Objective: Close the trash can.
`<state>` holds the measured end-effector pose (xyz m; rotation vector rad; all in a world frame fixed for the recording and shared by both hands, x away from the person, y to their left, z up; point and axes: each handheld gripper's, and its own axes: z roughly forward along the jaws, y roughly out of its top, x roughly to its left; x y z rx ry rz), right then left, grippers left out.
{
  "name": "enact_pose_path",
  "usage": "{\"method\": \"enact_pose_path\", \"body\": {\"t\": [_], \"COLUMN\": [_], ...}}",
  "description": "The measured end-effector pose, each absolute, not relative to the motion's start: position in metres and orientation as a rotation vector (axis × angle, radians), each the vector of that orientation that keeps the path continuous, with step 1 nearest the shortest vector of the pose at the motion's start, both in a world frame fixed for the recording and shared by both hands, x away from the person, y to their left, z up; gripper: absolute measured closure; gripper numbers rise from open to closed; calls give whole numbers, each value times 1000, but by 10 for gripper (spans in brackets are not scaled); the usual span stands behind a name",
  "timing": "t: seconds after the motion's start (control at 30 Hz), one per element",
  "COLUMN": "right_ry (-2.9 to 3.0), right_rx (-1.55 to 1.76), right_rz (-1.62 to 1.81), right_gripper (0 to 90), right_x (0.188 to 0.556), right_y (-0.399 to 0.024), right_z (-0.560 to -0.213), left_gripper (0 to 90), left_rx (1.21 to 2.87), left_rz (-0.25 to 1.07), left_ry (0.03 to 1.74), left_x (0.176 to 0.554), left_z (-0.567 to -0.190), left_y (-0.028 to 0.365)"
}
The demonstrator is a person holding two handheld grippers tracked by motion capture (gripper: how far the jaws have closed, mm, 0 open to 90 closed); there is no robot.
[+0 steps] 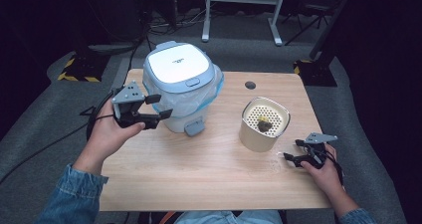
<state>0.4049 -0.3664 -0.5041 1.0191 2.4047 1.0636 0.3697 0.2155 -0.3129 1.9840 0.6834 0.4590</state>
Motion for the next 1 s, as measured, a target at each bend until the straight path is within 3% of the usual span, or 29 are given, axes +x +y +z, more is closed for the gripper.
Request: {"method": "enact_pose_path", "body": {"t": [0.5,1.0], "right_ry": [2404,2404], "right_rx": [1019,1019], "right_rz": [1063,1063], "right_gripper": [168,168], "right_x": [405,405], "right_y": [-366,-366], "right_z": [-504,-504], "left_gripper": [368,371], "left_rx": [2027,2016], "left_rz": [449,340], "left_ry": [791,961], "left_x": [333,335], "left_z": [-380,-456], "left_y": [229,255]}}
